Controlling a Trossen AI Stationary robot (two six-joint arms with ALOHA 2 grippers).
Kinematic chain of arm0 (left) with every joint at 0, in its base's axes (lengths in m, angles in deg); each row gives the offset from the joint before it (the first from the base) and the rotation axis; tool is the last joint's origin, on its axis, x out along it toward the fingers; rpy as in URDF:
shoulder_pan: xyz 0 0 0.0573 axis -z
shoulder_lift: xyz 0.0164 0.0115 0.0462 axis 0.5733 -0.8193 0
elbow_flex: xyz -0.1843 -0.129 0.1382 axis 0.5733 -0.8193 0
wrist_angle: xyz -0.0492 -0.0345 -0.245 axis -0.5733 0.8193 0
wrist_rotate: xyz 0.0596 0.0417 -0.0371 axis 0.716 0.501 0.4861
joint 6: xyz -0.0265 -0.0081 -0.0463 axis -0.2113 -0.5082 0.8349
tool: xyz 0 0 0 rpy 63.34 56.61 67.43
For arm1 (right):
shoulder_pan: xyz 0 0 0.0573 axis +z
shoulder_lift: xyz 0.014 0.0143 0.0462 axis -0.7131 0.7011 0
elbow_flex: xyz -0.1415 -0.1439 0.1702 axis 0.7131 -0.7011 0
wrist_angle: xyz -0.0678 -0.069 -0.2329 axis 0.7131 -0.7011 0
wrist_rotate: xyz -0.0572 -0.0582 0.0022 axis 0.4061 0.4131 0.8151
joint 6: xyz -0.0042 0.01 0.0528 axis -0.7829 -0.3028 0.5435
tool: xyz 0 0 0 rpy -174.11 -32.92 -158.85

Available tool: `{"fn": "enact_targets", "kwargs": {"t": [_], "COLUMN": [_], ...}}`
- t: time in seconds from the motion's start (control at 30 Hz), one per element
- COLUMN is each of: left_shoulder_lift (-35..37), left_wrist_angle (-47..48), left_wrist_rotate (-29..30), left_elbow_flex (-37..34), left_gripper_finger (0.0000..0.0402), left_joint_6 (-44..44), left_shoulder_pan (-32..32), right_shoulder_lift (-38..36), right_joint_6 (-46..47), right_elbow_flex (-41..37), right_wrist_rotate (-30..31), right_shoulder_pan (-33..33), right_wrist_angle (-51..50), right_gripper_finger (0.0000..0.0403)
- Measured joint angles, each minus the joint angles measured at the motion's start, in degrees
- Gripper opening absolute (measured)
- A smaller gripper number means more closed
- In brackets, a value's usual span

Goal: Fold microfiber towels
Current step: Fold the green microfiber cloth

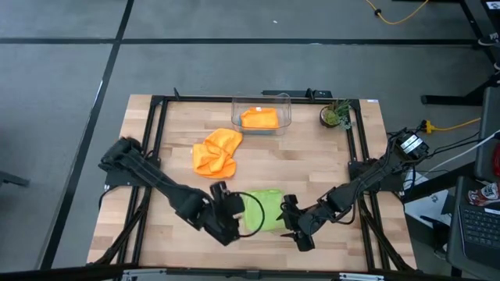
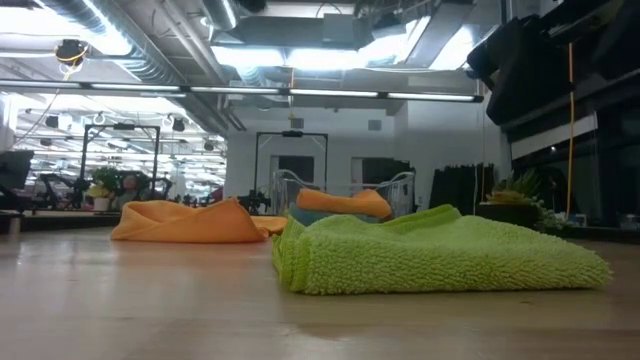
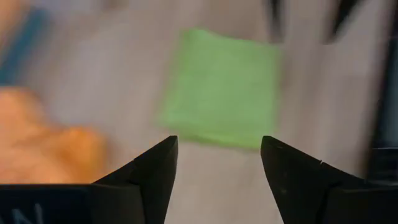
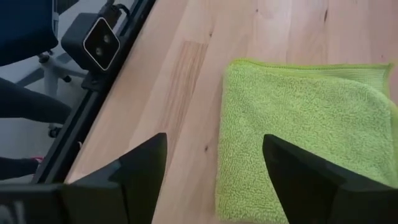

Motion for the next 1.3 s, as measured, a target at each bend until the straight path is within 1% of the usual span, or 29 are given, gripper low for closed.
{"fn": "enact_targets", "kwargs": {"t": [0.07,0.13,0.2,0.3,0.37,0.47,0.63,0.73,0.83,0.97,1.03,1.07,1.17,1.23,1.3], "left_shoulder_lift": [2.1,2.9,2.9,1.9,1.0,-1.7,-6.0,-8.7,-10.8,-12.2,-12.7,-13.4,-14.2,-14.9,-14.9], "left_wrist_angle": [-13.6,-25.1,-33.7,-40.2,-40.4,-39.5,-36.8,-36.4,-36.5,-36.7,-35.2,-35.9,-35.4,-37.6,-36.7], "left_wrist_rotate": [-2.7,-4.1,-4.8,-5.3,-6.4,-7.6,-6.4,-6.5,-8.1,-8.6,-9.1,-8.9,-7.9,-8.4,-9.2], "left_elbow_flex": [-8.8,-14.5,-17.7,-19.4,-19.2,-17.0,-13.4,-13.2,-13.2,-13.1,-13.3,-13.1,-13.3,-13.1,-13.2], "left_gripper_finger": [0.0224,0.0224,0.0224,0.0224,0.0224,0.0224,0.0224,0.0224,0.0224,0.0224,0.0224,0.0224,0.0224,0.0224,0.0224], "left_joint_6": [-0.1,0.2,0.2,0.2,0.0,-1.2,-9.2,-9.2,-8.8,-9.9,-11.4,-11.8,-13.4,-13.6,-13.8], "left_shoulder_pan": [-0.5,-0.9,-1.0,-1.0,-0.9,-1.2,-1.2,-1.5,-1.6,-1.1,-1.1,-1.2,-1.5,-2.1,-2.2], "right_shoulder_lift": [0.0,0.0,0.0,0.0,0.0,0.0,0.6,2.1,4.1,5.7,6.2,6.5,7.5,8.4,9.6], "right_joint_6": [0.0,0.1,1.2,2.7,3.0,2.8,2.6,2.6,2.5,0.6,-0.4,-0.8,-1.9,-1.6,-1.6], "right_elbow_flex": [0.0,0.0,0.0,0.0,0.0,0.0,-0.2,-0.5,-0.5,-0.5,-0.5,-0.5,-0.5,-0.5,-0.5], "right_wrist_rotate": [0.0,0.0,0.0,0.0,0.0,0.0,0.0,0.0,0.1,1.4,1.4,1.4,1.4,0.6,0.2], "right_shoulder_pan": [0.0,0.0,0.0,0.0,0.0,0.1,0.3,0.3,0.3,0.3,0.3,0.3,-0.1,-0.6,-0.9], "right_wrist_angle": [-0.1,-0.1,-0.1,-0.1,-0.4,-2.0,-3.9,-3.8,-3.8,-2.8,-3.1,-2.7,-2.6,-2.5,-2.3], "right_gripper_finger": [0.0267,0.0267,0.0267,0.0267,0.0267,0.0267,0.0267,0.0267,0.0267,0.0267,0.0267,0.0267,0.0267,0.0267,0.0267]}}
